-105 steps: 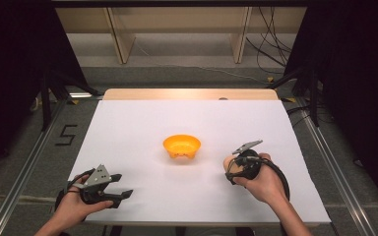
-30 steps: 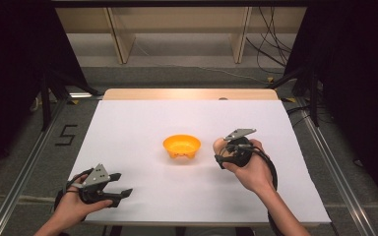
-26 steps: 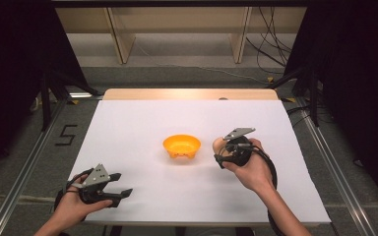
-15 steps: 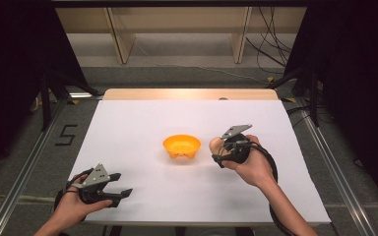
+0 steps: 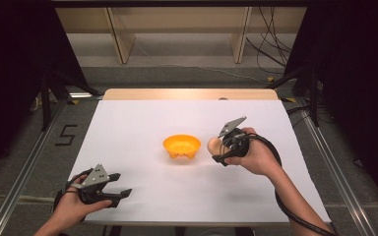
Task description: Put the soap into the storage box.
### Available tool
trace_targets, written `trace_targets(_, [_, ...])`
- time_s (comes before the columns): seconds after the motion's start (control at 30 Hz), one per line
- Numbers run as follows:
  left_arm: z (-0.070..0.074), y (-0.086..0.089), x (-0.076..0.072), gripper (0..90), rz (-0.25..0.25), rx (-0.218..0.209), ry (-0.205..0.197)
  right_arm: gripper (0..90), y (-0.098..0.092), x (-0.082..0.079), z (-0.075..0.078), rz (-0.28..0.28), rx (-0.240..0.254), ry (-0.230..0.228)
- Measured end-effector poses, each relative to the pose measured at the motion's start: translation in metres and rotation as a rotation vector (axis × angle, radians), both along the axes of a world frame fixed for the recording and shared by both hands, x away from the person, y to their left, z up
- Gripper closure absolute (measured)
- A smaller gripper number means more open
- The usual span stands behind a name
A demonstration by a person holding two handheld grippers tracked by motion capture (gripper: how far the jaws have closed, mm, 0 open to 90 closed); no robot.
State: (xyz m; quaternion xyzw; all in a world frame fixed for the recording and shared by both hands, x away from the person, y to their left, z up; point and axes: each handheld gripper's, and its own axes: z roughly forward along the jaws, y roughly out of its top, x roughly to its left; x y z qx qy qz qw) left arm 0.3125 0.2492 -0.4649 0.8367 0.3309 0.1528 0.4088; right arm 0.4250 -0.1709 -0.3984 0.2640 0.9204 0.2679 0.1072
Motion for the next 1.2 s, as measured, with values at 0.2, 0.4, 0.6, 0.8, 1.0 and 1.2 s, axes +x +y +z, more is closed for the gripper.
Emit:
trace_targets(0.2, [0.001, 0.001, 0.0, 30.1, -0.002, 0.014, -0.001, 33.7, 0.002, 0.003, 0.0, 0.009, 0.019, -0.018])
trace_targets(0.4, [0.001, 0.002, 0.0, 30.1, 0.001, 0.014, 0.0, 33.7, 0.005, 0.007, -0.001, 0.034, 0.036, -0.049])
trace_targets(0.6, [0.001, 0.003, -0.001, 30.1, 0.006, 0.018, -0.001, 33.7, 0.009, 0.01, 0.001, 0.025, 0.047, -0.048])
trace_targets(0.8, [0.001, 0.002, -0.002, 30.1, 0.018, 0.0, 0.014, 33.7, 0.012, 0.013, 0.002, 0.036, 0.06, -0.056])
trace_targets(1.0, [0.0, 0.002, -0.002, 30.1, 0.028, 0.001, 0.01, 33.7, 0.016, 0.014, 0.003, 0.025, 0.063, -0.048])
trace_targets(1.2, [0.0, 0.002, -0.004, 30.1, 0.031, -0.016, 0.015, 33.7, 0.019, 0.017, 0.004, 0.043, 0.062, -0.073])
